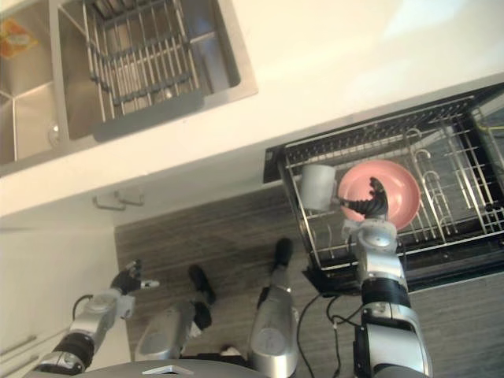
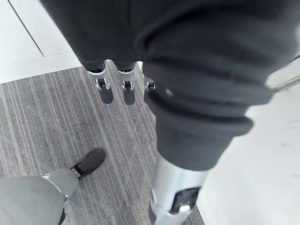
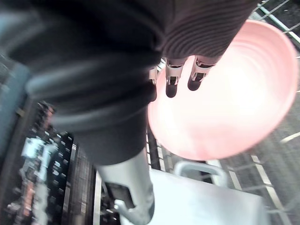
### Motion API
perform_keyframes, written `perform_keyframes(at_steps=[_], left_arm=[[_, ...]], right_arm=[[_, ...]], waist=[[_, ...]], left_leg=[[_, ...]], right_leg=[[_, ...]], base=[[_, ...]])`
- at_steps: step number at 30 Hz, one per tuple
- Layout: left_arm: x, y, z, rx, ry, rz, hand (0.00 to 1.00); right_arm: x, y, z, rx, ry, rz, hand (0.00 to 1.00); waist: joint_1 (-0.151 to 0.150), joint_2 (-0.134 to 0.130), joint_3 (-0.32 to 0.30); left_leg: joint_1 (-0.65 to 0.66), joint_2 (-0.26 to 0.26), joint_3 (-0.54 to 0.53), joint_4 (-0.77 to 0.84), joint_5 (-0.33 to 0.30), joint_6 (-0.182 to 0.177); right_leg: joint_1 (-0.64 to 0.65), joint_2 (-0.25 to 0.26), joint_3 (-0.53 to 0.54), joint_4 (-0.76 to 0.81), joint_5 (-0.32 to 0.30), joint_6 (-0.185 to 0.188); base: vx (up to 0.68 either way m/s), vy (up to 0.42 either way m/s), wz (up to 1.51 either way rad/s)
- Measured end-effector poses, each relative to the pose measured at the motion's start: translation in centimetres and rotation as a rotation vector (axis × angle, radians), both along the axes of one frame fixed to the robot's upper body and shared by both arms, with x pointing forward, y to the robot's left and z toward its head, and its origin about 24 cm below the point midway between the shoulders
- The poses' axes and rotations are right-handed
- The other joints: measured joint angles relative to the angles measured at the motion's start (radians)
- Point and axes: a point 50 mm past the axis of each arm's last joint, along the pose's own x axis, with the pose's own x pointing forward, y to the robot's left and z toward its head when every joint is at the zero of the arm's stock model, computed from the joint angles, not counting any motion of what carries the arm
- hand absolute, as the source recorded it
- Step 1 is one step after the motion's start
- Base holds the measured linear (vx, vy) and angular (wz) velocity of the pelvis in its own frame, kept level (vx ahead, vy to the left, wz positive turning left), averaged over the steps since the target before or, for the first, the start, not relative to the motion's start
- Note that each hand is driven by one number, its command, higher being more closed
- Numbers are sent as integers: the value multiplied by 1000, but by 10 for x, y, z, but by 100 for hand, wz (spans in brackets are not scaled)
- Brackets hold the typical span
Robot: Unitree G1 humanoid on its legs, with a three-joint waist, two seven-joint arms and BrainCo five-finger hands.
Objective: Walk over to the sink, pick up the cup, carry it to the dishwasher, place the cup inside the dishwasher, then close the dishwasher door
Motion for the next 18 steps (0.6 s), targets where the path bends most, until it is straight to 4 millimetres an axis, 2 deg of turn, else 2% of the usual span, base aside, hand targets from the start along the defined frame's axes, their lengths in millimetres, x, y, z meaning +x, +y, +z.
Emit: perform_keyframes(at_steps=[3,7,13,15,18], left_arm=[[-8,3,-3,-4,18,21,0],[-13,0,-6,-29,29,54,0],[-33,-1,-16,-62,79,100,0],[-46,0,-22,-63,115,111,0],[-57,0,-28,-78,153,119,0]], right_arm=[[-7,-3,11,33,-88,-23,0],[-29,-28,15,67,-154,-172,0],[-82,-79,14,119,-225,-515,0],[-110,-106,6,220,-242,-689,0],[-134,-123,-3,325,-264,-830,0]], waist=[[-6,-14,-17],[-25,-30,-53],[-69,-27,-81],[-93,-20,-104],[-113,-6,-128]], left_leg=[[39,1,26,-12,-6,-6],[82,0,54,-13,-23,-11],[136,-1,84,-11,-42,-17],[136,-1,84,-8,-47,-17],[138,-1,85,-8,-49,-19]], right_leg=[[16,9,25,0,-3,3],[40,14,49,0,-10,11],[72,17,76,0,-22,15],[73,20,75,0,-26,15],[74,23,76,0,-28,15]], base=[[69,13,-31],[40,18,-19],[11,16,-15],[5,0,-2],[0,0,0]])
